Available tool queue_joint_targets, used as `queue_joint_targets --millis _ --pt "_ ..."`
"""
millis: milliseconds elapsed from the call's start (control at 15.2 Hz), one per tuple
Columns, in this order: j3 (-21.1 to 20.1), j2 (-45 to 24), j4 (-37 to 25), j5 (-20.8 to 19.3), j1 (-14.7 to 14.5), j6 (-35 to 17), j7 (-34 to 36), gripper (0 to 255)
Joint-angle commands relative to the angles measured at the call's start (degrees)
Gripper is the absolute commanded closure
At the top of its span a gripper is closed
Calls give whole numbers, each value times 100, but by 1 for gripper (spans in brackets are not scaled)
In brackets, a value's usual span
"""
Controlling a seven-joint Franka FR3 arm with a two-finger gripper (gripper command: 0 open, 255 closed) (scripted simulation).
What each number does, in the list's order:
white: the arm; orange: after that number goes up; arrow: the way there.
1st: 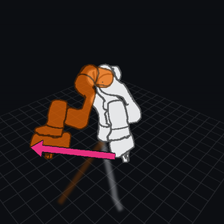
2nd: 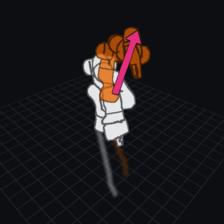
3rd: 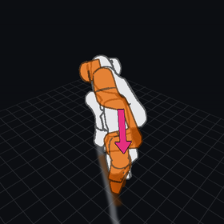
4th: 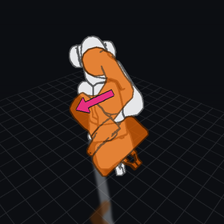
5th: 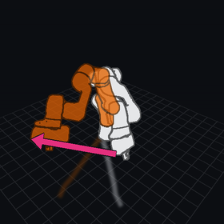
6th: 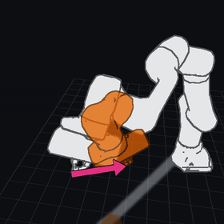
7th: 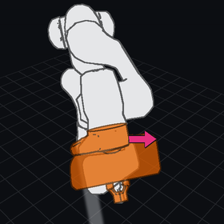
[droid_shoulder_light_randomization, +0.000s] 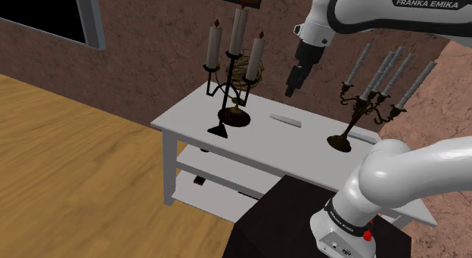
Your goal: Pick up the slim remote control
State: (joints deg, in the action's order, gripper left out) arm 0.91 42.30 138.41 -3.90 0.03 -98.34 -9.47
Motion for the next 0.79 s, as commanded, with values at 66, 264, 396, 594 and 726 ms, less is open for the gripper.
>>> queue_joint_targets --millis 66,264,396,594,726 --pt "121 -34 77 -69 36 -114 -150 0" --pt "489 -192 261 -271 147 -469 -599 0" --pt "737 -347 343 -398 219 -716 -897 0" --pt "1113 -651 403 -565 315 -1099 -1345 0" --pt "1365 -900 401 -653 367 -1359 -1647 0"
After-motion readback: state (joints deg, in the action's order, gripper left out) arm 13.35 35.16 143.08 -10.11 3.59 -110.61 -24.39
